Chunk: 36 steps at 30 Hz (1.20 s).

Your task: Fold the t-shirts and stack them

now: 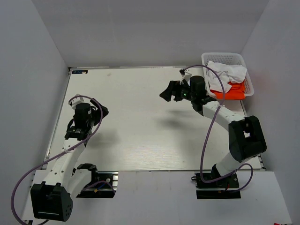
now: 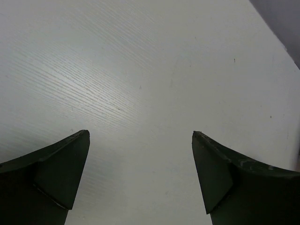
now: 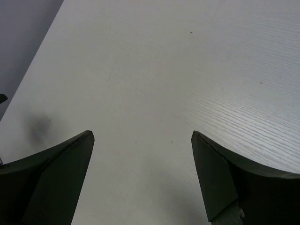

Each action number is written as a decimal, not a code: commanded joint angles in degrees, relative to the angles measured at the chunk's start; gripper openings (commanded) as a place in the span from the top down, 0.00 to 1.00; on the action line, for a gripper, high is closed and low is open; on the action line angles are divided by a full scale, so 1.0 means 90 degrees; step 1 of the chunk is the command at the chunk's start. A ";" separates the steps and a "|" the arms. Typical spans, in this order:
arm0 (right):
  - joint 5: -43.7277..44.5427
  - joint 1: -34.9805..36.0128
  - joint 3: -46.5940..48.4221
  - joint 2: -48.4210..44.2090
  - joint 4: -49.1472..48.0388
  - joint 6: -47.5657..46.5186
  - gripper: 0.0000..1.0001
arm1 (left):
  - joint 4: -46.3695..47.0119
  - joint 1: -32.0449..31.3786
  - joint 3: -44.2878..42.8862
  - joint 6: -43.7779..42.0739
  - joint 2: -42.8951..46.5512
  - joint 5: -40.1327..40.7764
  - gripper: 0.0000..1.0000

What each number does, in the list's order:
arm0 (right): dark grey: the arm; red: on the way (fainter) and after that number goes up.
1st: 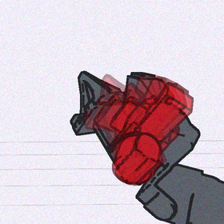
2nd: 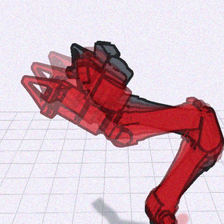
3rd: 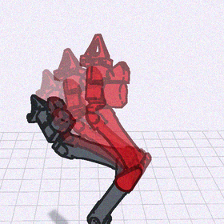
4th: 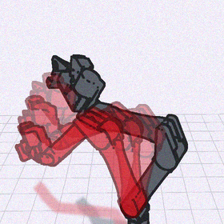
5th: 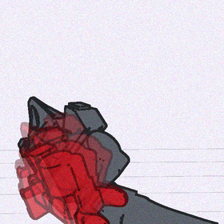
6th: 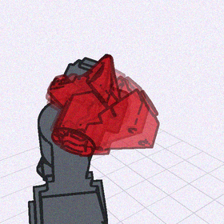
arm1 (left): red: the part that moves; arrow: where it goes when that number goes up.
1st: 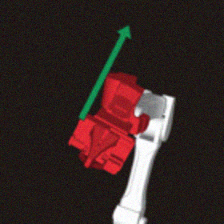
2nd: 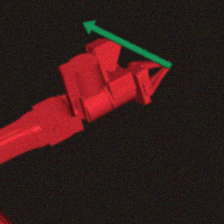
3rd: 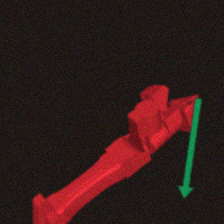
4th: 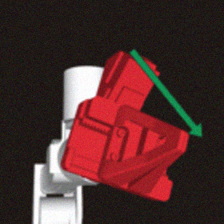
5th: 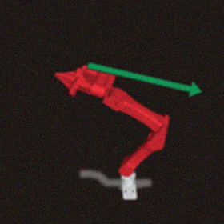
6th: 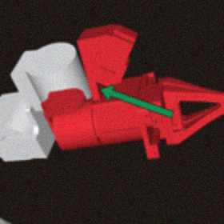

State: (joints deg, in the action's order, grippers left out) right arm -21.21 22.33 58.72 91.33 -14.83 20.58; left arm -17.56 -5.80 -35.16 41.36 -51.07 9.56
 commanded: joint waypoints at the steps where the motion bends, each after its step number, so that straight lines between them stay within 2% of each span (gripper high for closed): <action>1: -0.0416 0.0029 0.0009 -0.0011 -0.0657 -0.0011 0.10 | 0.0008 0.0010 0.0000 -0.0094 -0.0029 -0.0125 0.00; 11: -0.0280 0.0019 -0.0011 -0.0177 -0.0520 -0.0128 0.10 | 0.0067 0.0010 0.0000 -0.0211 0.0030 -0.0125 0.00; 14: -0.0144 0.0010 0.0058 -0.0187 -0.0374 -0.0206 0.10 | 0.0067 0.0010 0.0000 -0.0211 0.0030 -0.0125 0.00; 15: -0.0075 0.0019 0.0164 -0.0167 -0.0026 -0.0274 0.10 | -0.0001 0.0010 0.0000 -0.0211 -0.0048 -0.0125 0.00; 17: 0.0217 -0.0020 0.0583 0.0173 0.0463 -0.0323 0.10 | -0.0060 0.0010 0.0000 -0.0211 -0.0126 -0.0125 0.00; 18: 0.0383 -0.0049 0.1213 0.0300 0.1385 -0.0246 0.10 | -0.0060 0.0010 0.0000 -0.0279 -0.0223 -0.0125 0.00; 19: 0.0945 -0.0175 0.1365 0.0621 0.1616 -0.0245 0.10 | -0.0060 0.0010 -0.0068 -0.0280 -0.0321 -0.0125 0.00; 22: 0.1612 -0.0449 0.1842 0.0721 0.2163 0.0018 0.10 | -0.0118 0.0010 -0.0068 -0.0348 -0.0400 -0.0125 0.00; 28: 0.2549 -0.1366 0.3219 0.1169 0.3724 0.0057 0.10 | 0.0008 0.0010 -0.0068 -0.0553 -0.0653 -0.0281 0.00; 32: 0.3137 -0.2137 0.4185 0.1580 0.4487 -0.0078 0.10 | 0.0008 0.0010 -0.0068 -0.0611 -0.0654 -0.0340 0.00; 36: 0.3605 -0.2615 0.4578 0.1941 0.4645 -0.0528 0.10 | 0.0134 0.0010 -0.0068 -0.0612 -0.0654 -0.0340 0.00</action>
State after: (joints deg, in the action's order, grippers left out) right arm 5.26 0.97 96.60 106.89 21.76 19.00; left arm -17.91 -5.80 -35.16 36.80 -57.39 7.07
